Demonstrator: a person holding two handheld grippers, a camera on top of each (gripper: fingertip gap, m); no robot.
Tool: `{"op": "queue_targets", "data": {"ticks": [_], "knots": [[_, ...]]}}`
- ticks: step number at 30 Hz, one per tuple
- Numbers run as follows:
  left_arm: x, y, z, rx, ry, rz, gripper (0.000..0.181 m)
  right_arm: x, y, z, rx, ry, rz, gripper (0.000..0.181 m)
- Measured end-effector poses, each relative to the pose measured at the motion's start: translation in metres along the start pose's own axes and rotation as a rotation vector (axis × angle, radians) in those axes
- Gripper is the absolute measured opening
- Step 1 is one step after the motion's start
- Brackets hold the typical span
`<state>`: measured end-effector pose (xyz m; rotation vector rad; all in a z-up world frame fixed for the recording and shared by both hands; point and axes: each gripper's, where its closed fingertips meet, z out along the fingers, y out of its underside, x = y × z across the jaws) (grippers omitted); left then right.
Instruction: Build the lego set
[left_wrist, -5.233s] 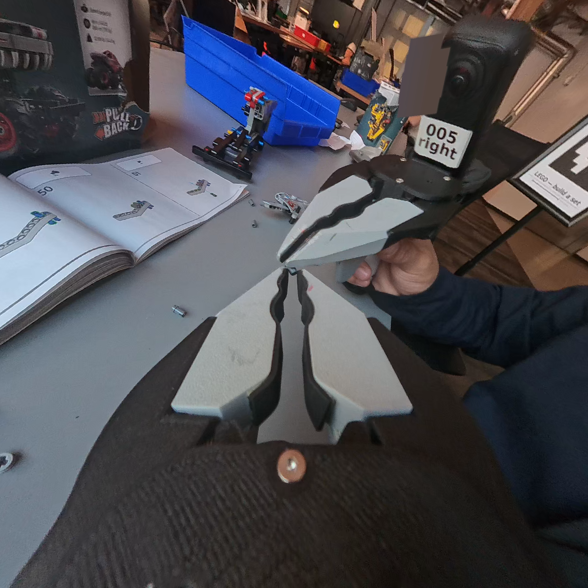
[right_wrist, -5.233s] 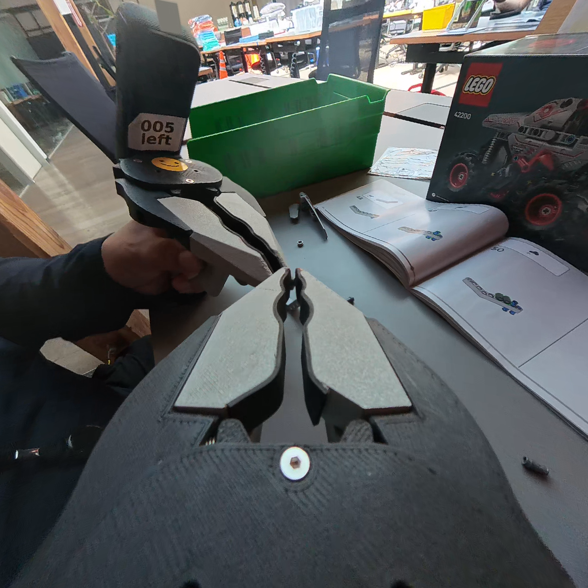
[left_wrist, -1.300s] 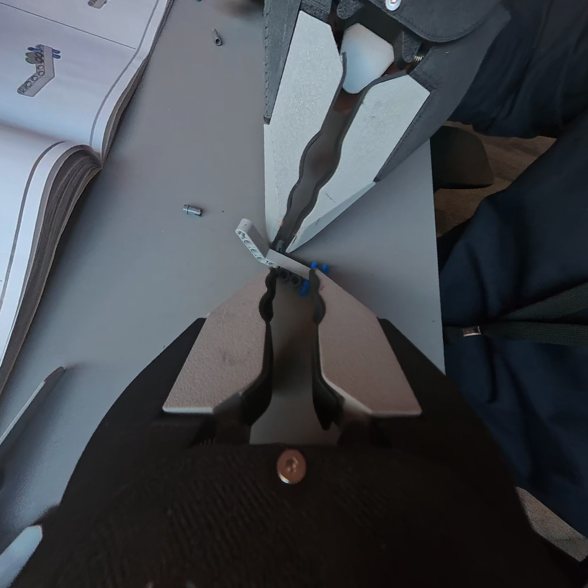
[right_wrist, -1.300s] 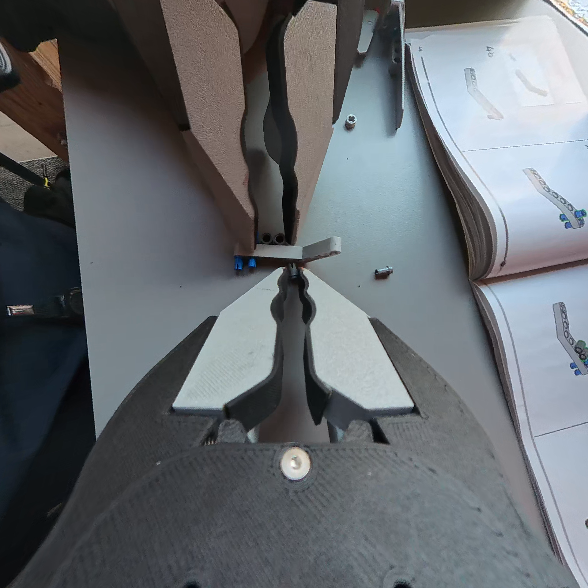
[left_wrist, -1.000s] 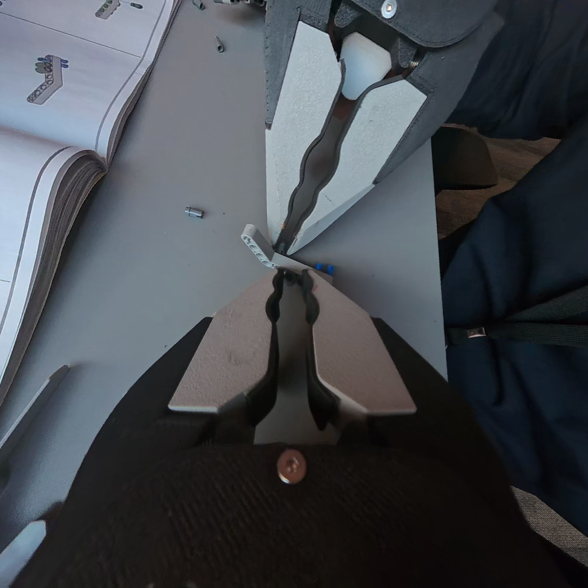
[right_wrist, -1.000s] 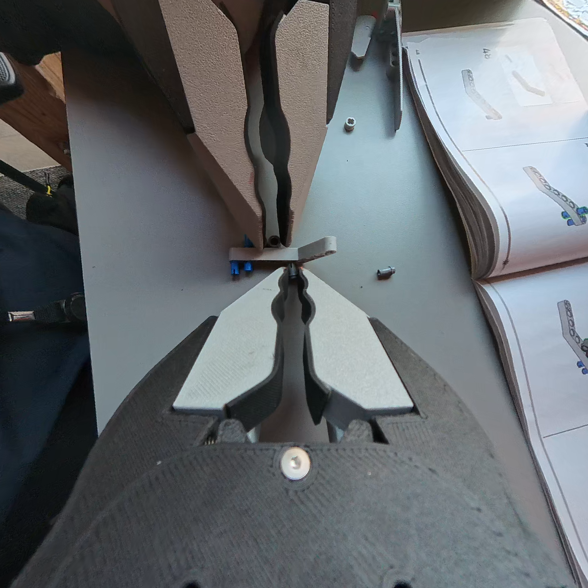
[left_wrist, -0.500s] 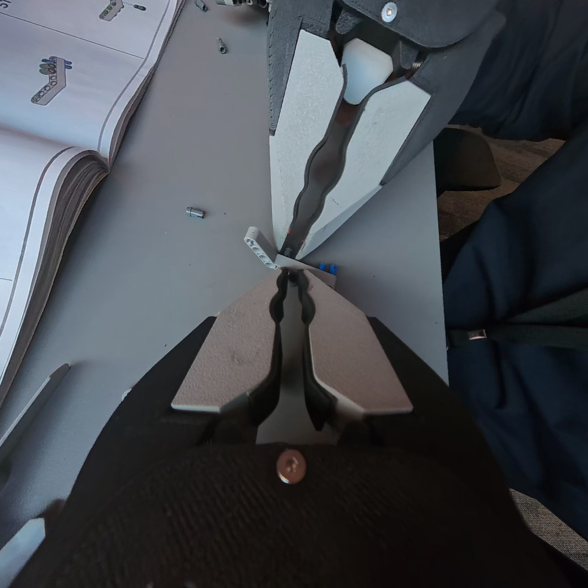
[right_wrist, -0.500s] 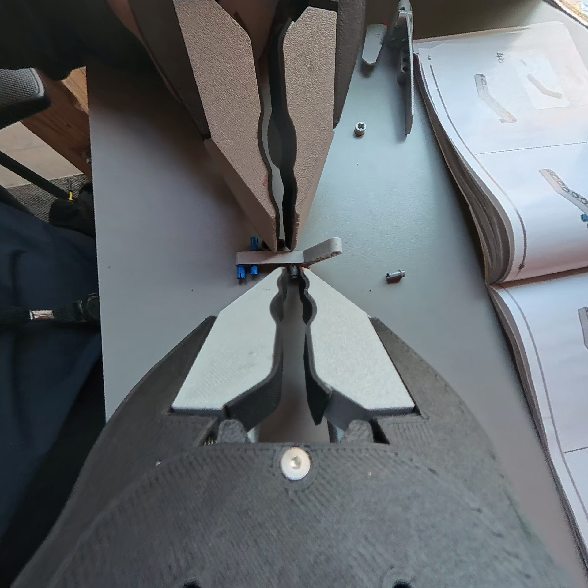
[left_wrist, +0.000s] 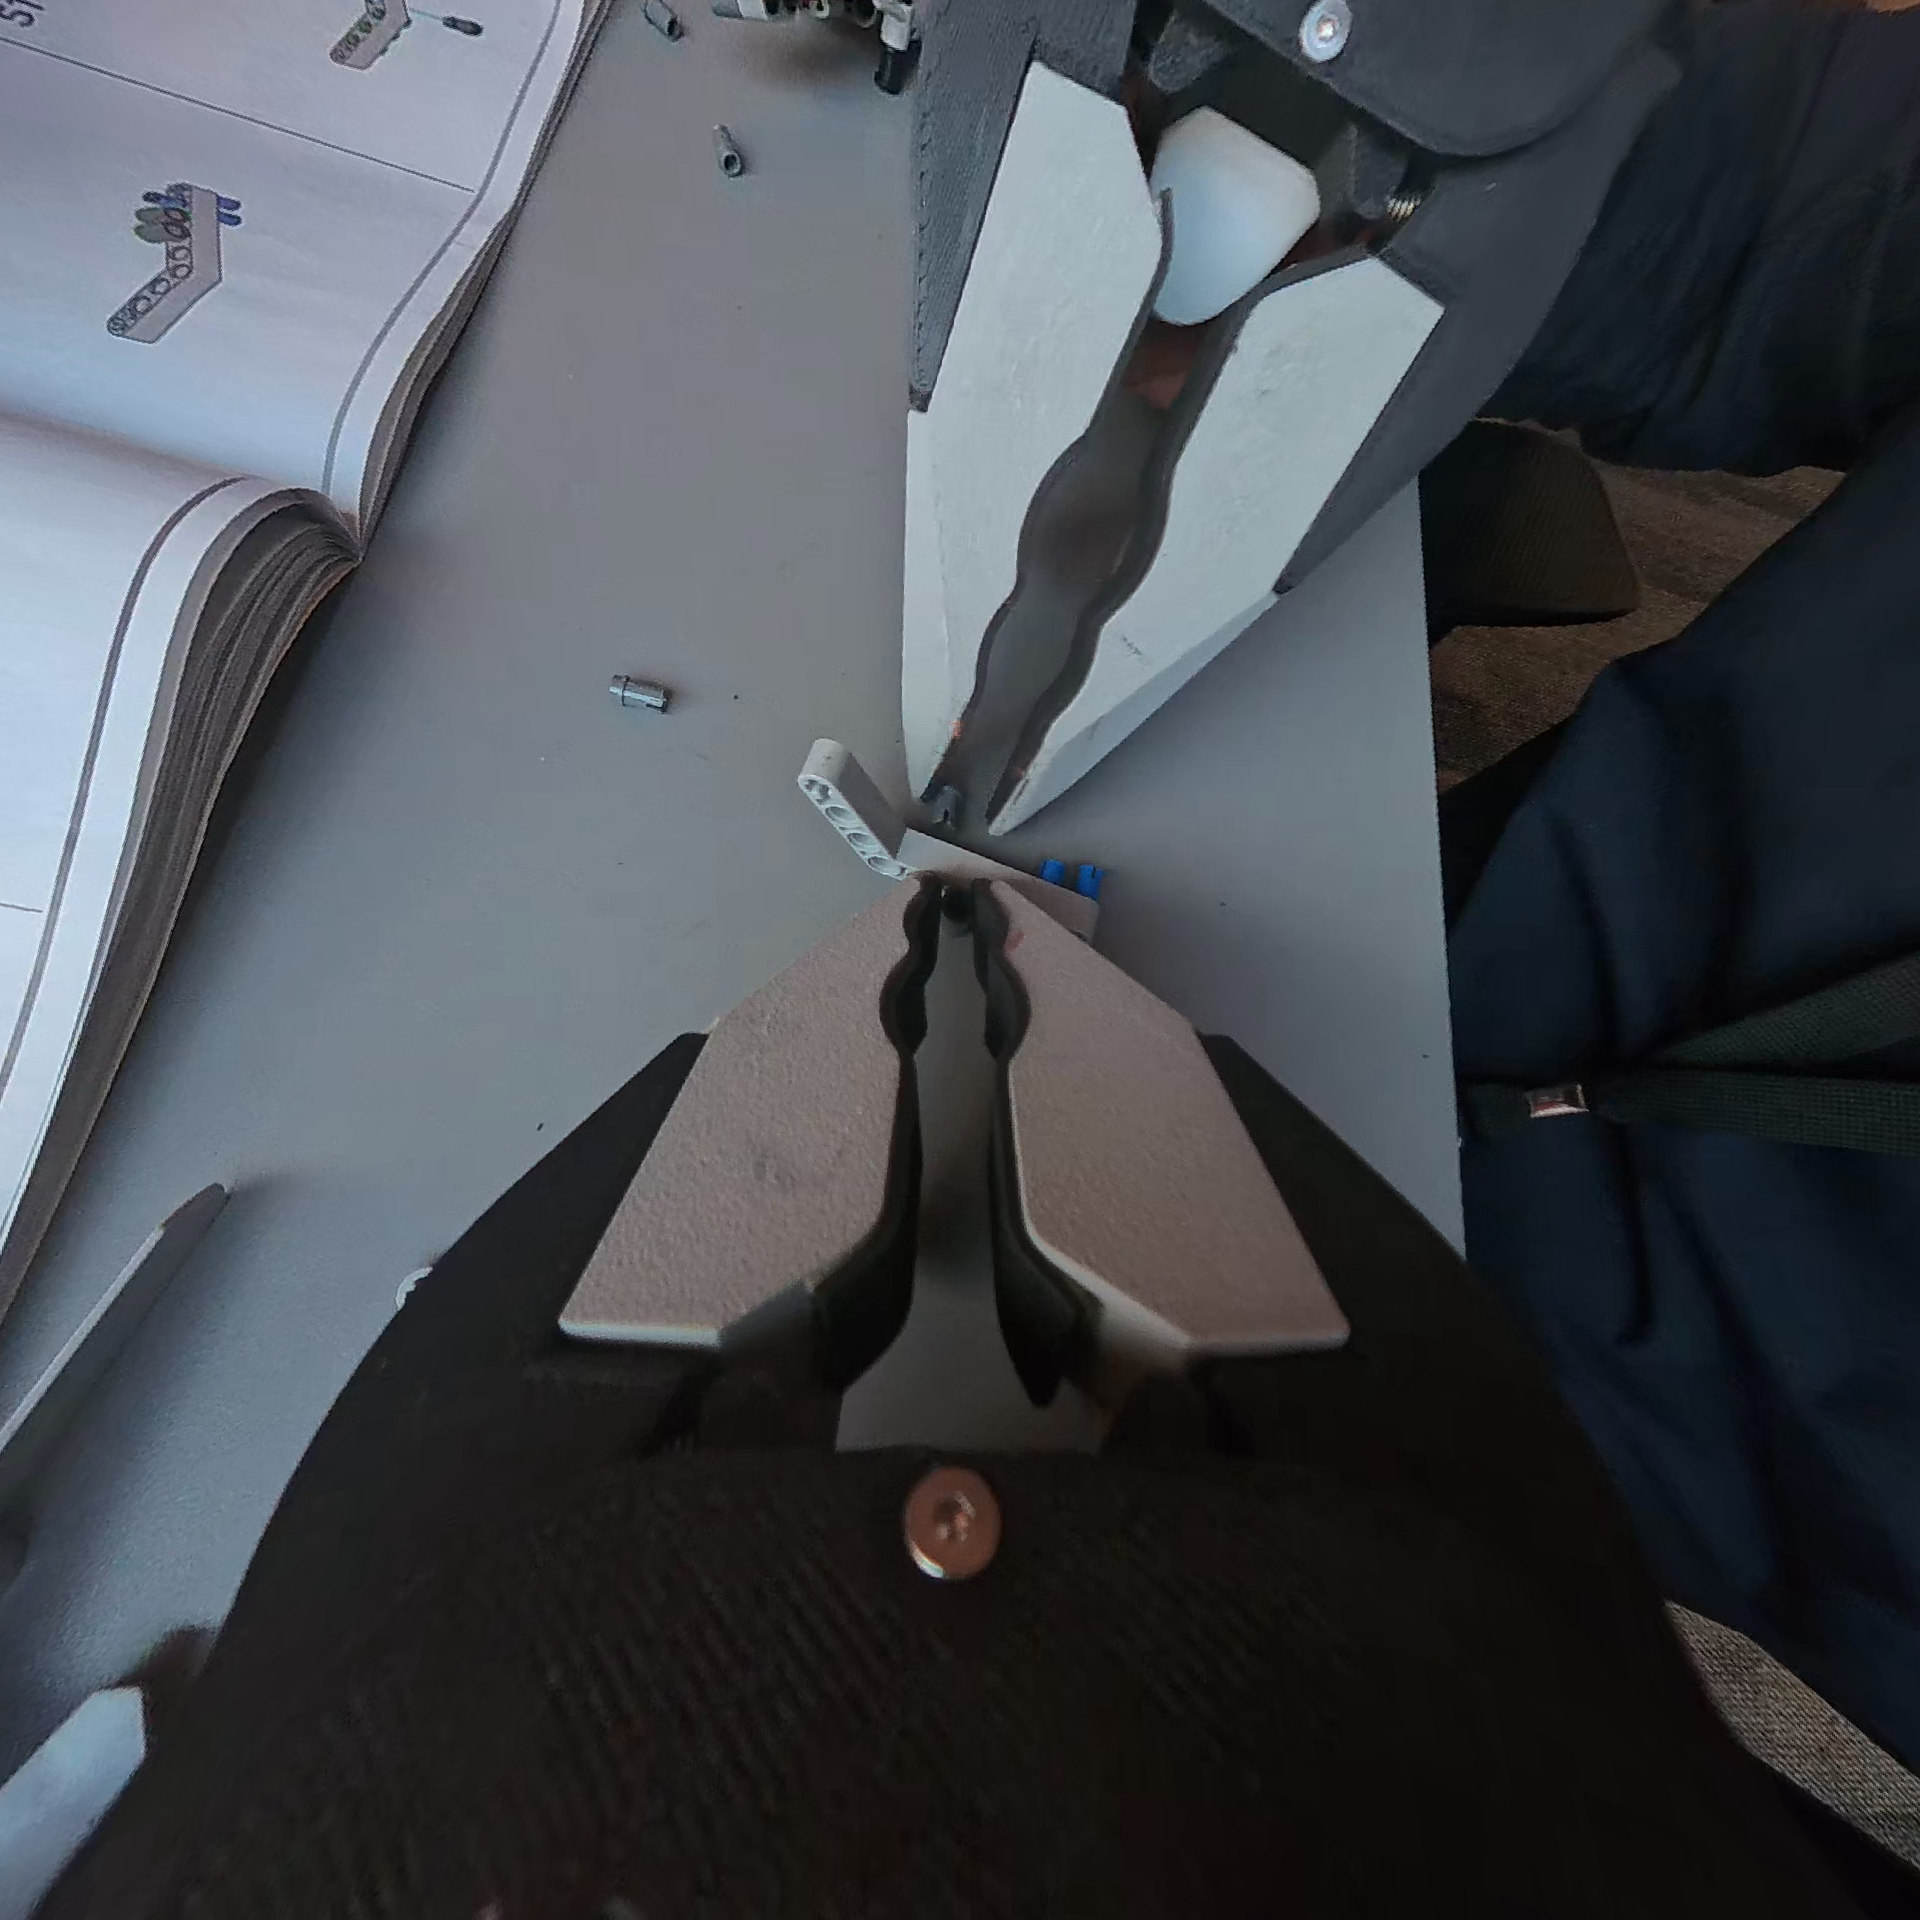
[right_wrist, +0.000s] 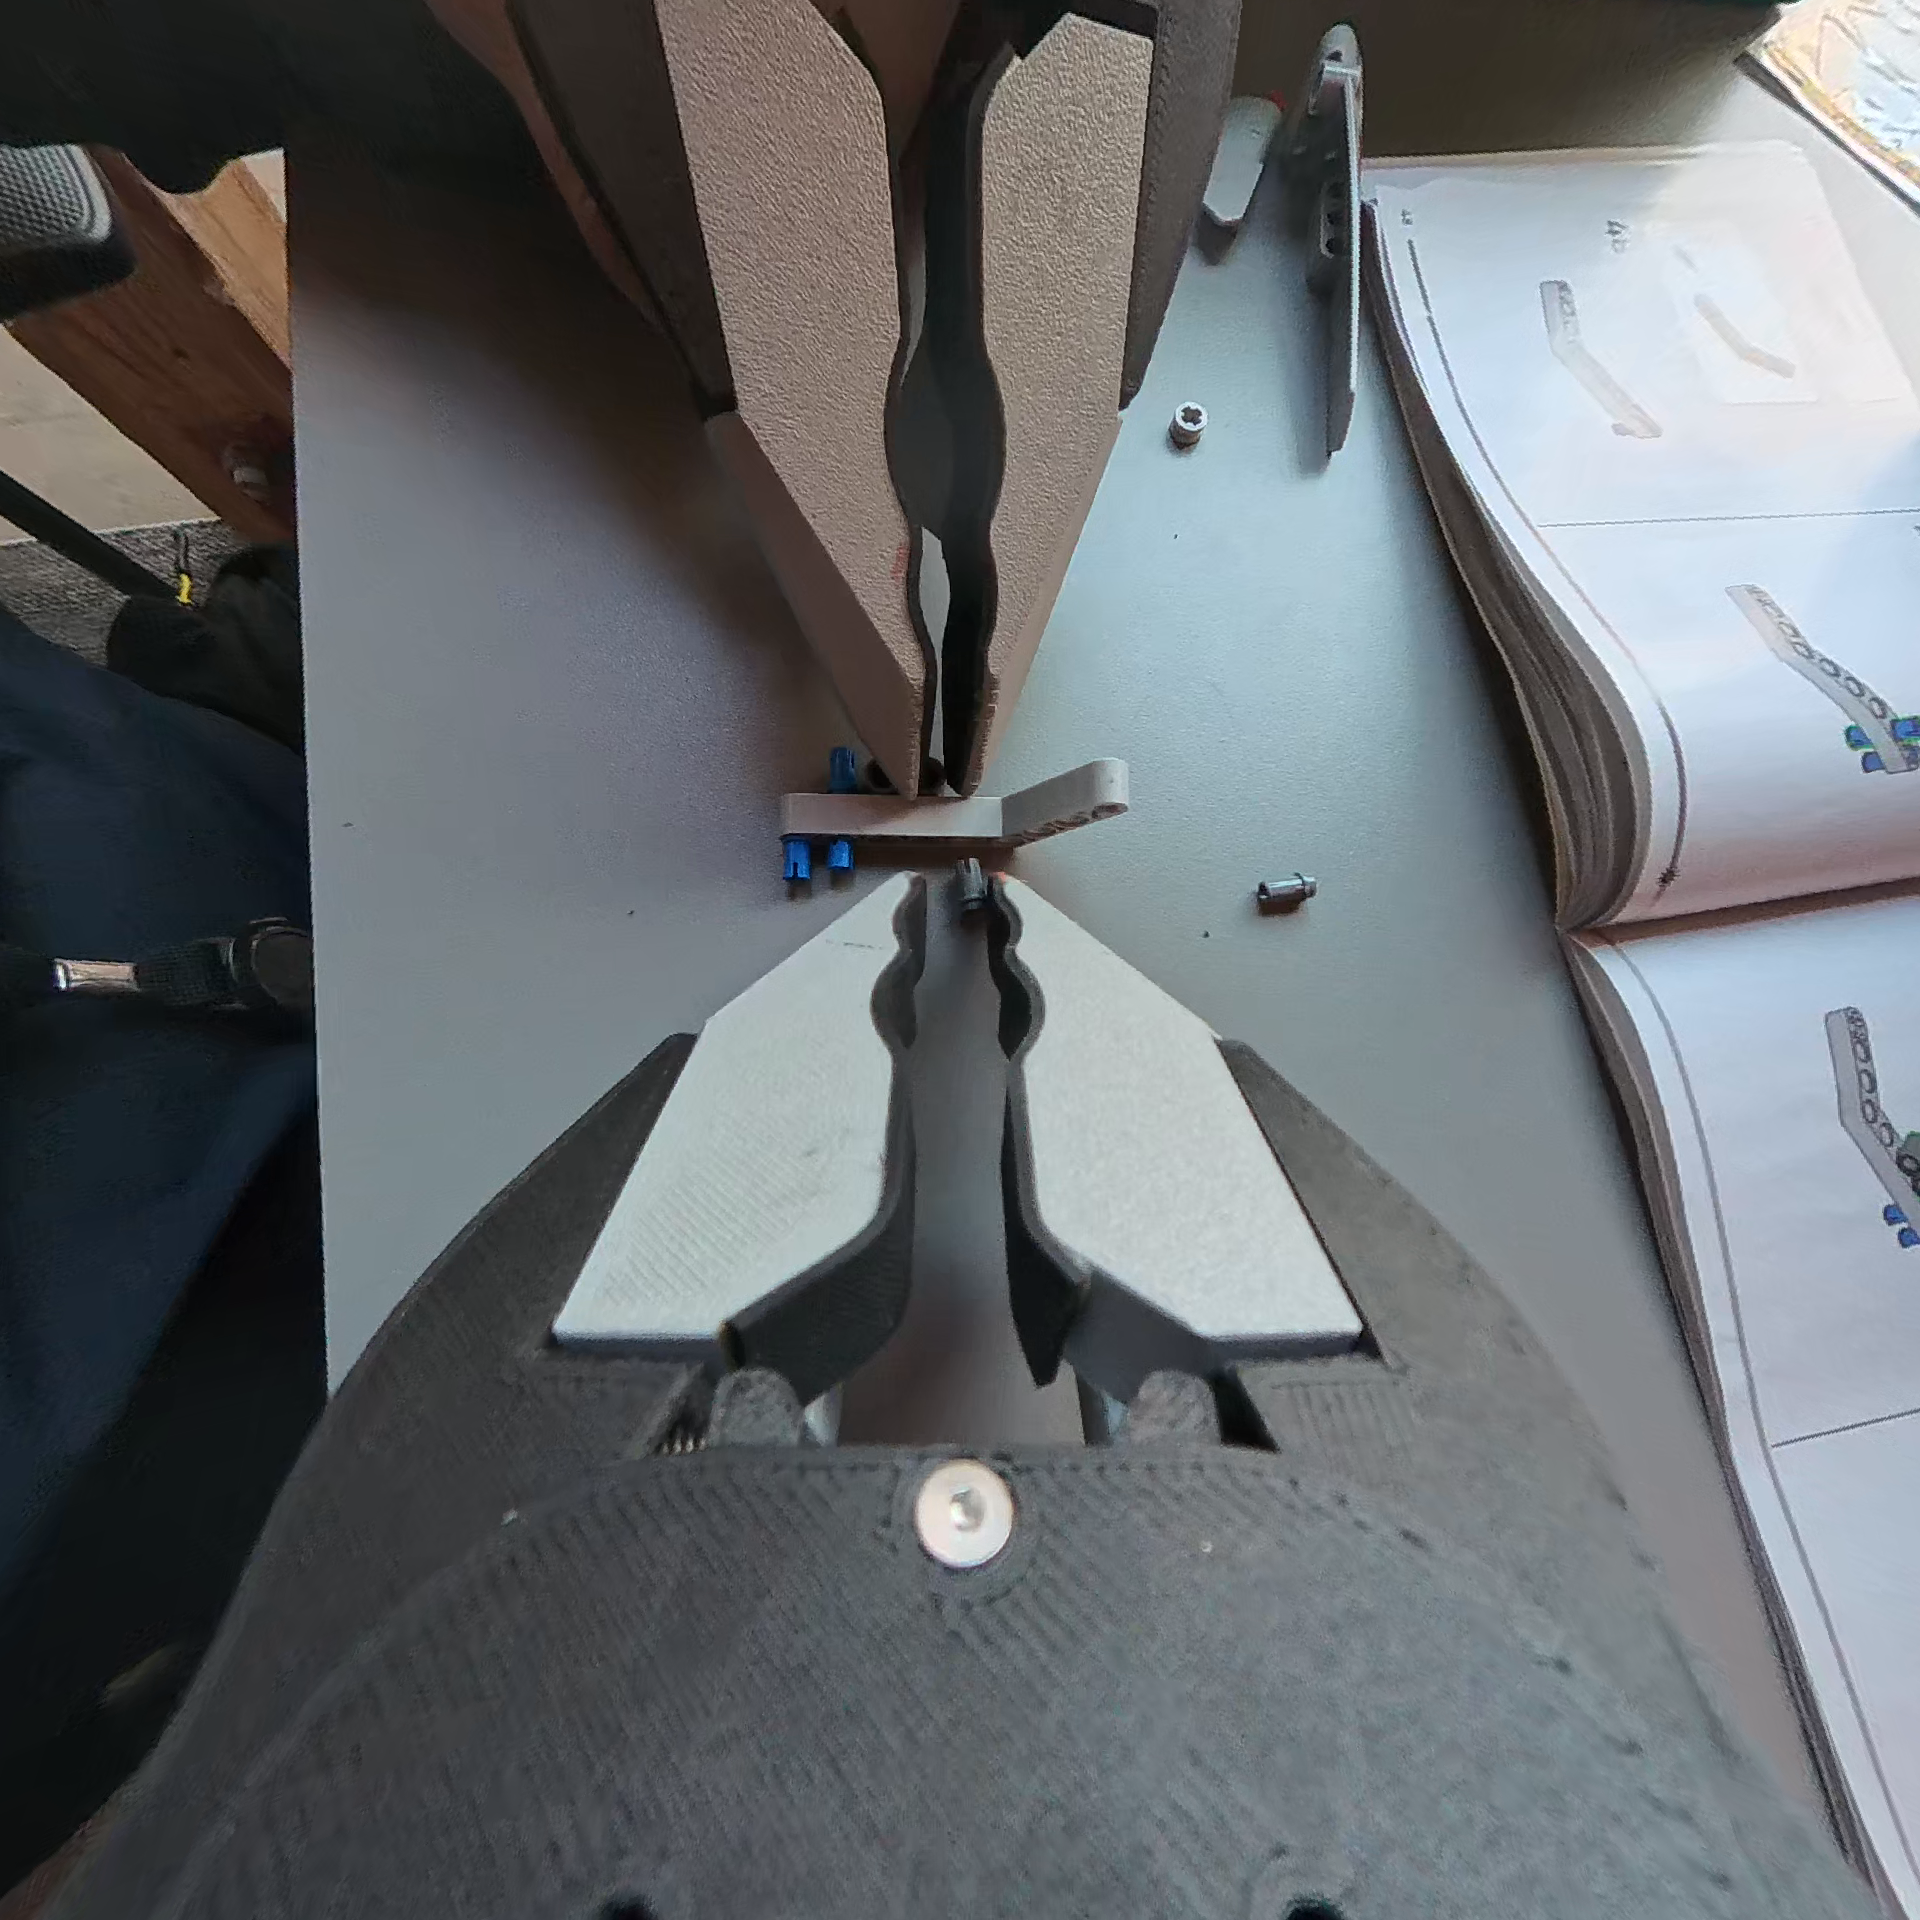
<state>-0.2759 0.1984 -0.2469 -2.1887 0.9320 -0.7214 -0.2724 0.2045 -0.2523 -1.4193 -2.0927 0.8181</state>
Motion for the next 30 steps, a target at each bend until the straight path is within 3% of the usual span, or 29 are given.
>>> {"op": "queue_targets", "data": {"ticks": [12,30], "knots": [[0.001,0.0,0.0,-0.001,-0.002,0.006,0.002,-0.004,0.005,-0.003,0.021,-0.026,0.013,0.023],[-0.002,0.005,-0.007,-0.001,-0.016,0.004,0.002,0.013,-0.004,-0.002,0.037,0.022,0.099,0.017]]}}
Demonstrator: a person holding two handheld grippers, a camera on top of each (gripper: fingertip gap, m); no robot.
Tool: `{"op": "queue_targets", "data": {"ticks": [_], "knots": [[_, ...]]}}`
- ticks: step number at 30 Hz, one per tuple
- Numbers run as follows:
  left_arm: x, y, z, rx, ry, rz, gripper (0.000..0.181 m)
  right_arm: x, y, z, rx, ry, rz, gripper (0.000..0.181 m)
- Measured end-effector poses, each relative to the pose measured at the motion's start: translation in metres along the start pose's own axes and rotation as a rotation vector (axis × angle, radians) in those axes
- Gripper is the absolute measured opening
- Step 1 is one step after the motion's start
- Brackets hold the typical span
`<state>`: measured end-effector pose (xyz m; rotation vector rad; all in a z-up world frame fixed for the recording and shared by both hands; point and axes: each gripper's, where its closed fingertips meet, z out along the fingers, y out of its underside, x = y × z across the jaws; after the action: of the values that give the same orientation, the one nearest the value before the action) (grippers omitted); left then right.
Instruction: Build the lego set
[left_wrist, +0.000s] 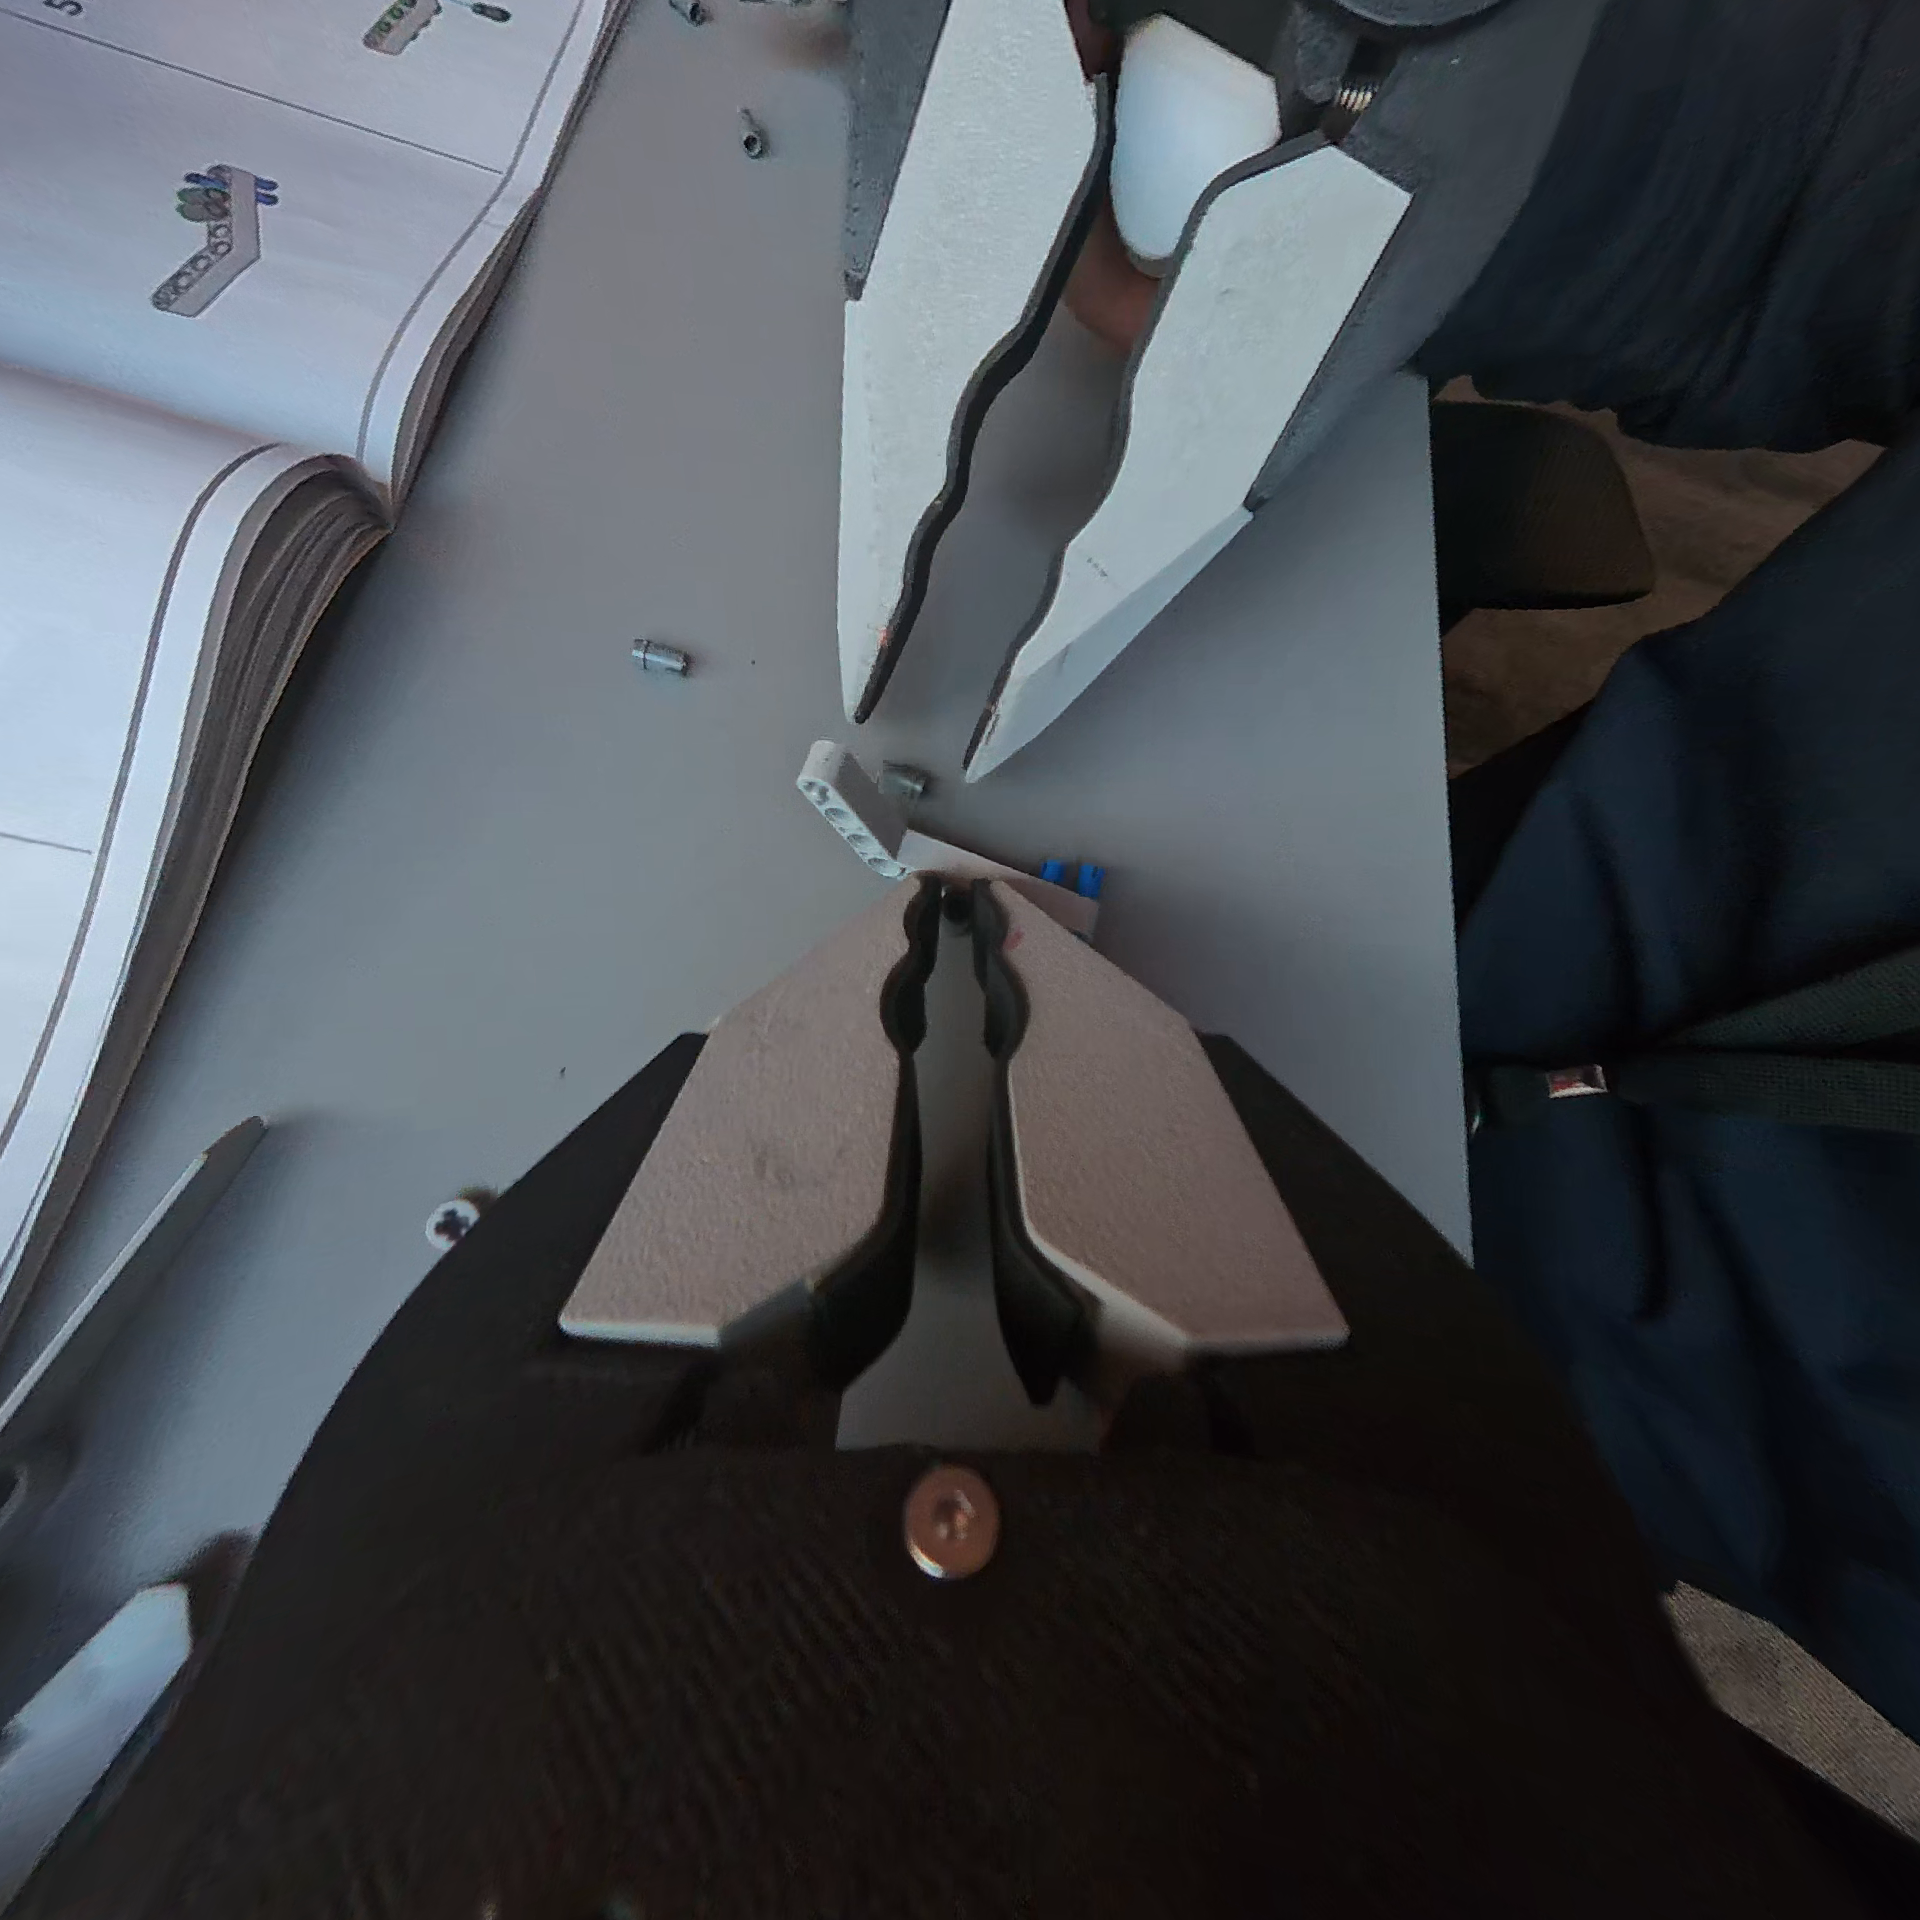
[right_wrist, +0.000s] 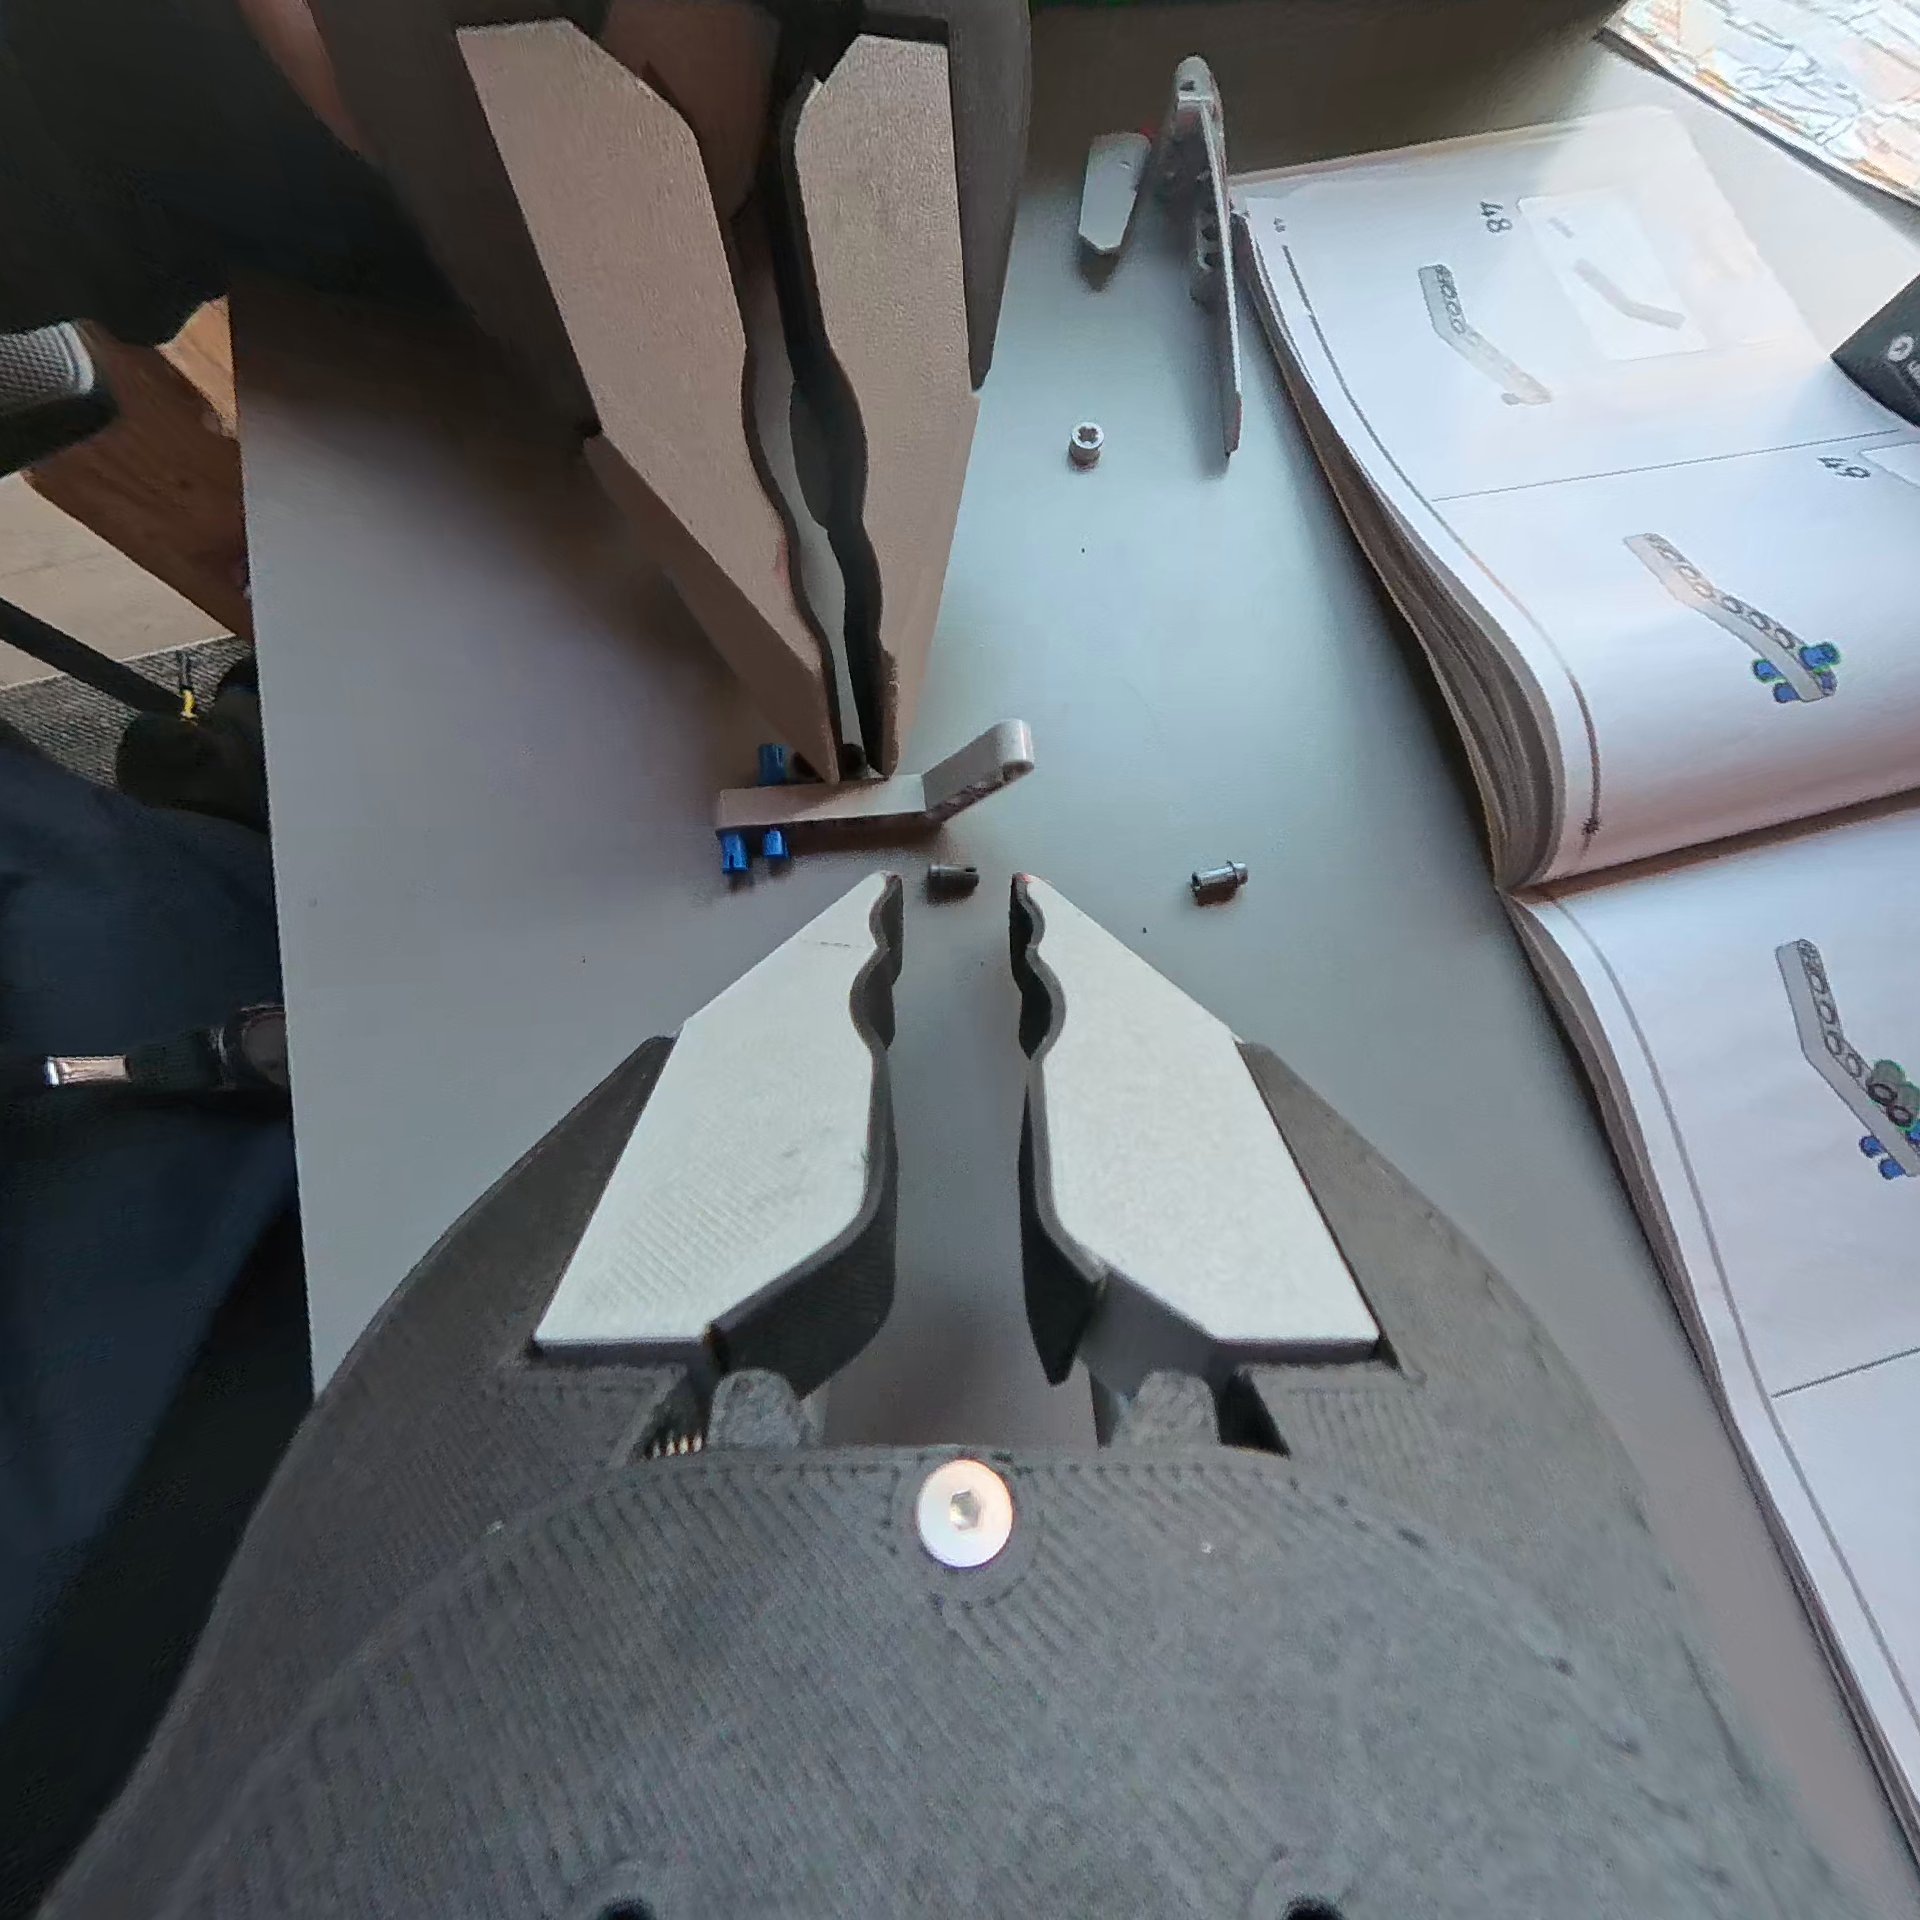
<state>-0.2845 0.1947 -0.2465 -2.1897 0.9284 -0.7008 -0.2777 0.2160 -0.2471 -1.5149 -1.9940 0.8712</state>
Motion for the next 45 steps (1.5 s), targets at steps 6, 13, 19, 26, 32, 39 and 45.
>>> {"op": "queue_targets", "data": {"ticks": [6,13,19,26,32,39,45], "knots": [[-0.003,0.004,-0.005,0.002,0.0,-0.024,0.002,0.008,0.004,0.004,-0.041,0.078,-0.001,0.021],[-0.004,0.004,-0.006,0.004,-0.013,-0.022,0.002,0.021,0.013,-0.009,-0.049,0.119,0.044,0.019],[-0.006,0.004,-0.006,0.007,-0.019,-0.027,0.002,0.051,0.0,-0.028,-0.088,0.085,-0.29,0.014],[-0.006,0.004,-0.006,0.009,-0.009,-0.041,0.002,0.066,-0.003,-0.008,-0.283,0.006,-0.755,0.008],[-0.006,0.004,-0.006,0.009,-0.011,-0.042,0.002,0.055,-0.003,0.008,-0.386,-0.119,-0.888,0.0],[-0.005,0.005,-0.007,0.008,-0.015,-0.034,0.002,0.051,0.005,0.01,-0.403,-0.171,-0.789,0.0],[-0.005,0.005,-0.007,0.008,-0.023,-0.028,0.002,0.064,0.004,-0.012,-0.356,-0.056,-0.487,0.006]]}}
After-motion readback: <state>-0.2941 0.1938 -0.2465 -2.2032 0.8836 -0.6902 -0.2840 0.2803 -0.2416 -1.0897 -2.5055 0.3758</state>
